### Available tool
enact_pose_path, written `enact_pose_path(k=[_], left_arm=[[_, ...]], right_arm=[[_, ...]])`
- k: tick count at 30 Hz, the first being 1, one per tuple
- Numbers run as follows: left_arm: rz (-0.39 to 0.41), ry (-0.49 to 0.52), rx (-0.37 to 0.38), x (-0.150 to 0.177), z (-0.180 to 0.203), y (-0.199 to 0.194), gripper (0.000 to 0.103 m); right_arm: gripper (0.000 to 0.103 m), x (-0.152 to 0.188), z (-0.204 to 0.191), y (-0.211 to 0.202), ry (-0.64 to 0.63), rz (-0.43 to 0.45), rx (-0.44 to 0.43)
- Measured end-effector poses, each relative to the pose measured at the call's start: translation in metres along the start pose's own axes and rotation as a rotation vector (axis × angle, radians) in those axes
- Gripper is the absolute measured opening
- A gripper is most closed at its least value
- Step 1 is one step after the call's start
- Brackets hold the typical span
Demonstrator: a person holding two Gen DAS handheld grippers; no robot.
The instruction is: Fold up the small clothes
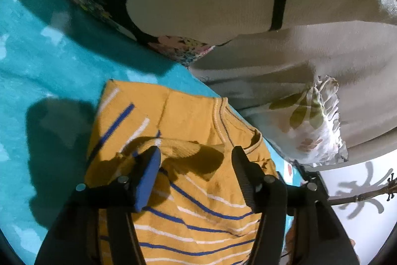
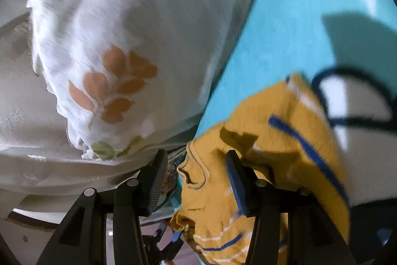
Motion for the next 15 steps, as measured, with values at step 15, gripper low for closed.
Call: enact_pose_path(k=[15], left_arm=[[0.074, 0.164, -0.348, 0.068, -0.007, -0.045, 0.062]], right_arm=[[0.04, 0.095, -0.066, 0.049, -0.364, -0.289, 0.17]])
Point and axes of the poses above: each gripper's, at about its wrist camera, not at the fingertips, and y roughly the way its jaws point, z to its right, x to its underside, the point moved 3 cm from there along y, roughly the way its jaws point, and after that the axes turned 15 degrees about -z, right-handed, at the moved point
